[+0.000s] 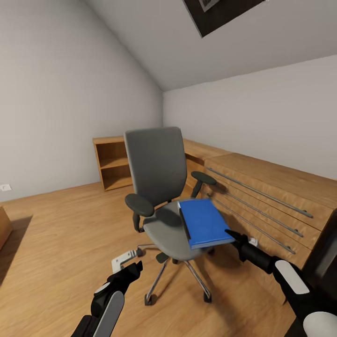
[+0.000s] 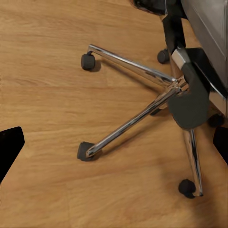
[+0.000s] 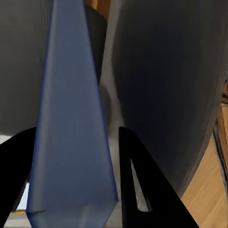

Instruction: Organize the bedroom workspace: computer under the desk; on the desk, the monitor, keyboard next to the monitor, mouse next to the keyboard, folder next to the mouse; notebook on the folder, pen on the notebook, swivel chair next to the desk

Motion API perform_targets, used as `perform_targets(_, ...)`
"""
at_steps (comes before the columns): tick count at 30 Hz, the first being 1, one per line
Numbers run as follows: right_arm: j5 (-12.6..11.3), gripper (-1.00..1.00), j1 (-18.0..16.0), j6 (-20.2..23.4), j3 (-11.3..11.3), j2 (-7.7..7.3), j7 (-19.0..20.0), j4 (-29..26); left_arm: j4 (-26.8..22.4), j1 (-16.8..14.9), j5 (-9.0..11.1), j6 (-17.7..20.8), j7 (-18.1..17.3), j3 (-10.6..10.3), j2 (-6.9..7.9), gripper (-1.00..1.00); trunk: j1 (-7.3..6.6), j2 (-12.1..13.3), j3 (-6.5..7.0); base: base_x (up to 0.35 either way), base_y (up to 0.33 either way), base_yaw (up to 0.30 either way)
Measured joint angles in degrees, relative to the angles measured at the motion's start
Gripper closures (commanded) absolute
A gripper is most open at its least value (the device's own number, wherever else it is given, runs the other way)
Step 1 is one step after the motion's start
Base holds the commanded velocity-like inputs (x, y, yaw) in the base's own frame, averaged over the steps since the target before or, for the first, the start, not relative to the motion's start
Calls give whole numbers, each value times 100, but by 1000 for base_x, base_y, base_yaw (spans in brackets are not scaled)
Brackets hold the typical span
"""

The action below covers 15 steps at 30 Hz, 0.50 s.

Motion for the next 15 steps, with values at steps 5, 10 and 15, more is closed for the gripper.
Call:
perform_targets(5, 135, 100, 0, -4, 0, 0, 0, -202, 0, 0, -9, -3, 3, 0, 0, -100, -108, 201, 90, -102, 0, 0)
perform_targets(10, 209, 100, 0, -6, 0, 0, -1, -248, 0, 0, -13, -3, -19, 0, 0, -100, -216, 401, 179, -286, 0, 0)
perform_targets(15, 271, 100, 0, -24, -1, 0, -10, -426, 0, 0, -4, -4, -21, 23, 5, -100, -329, 602, 269, -167, 0, 0)
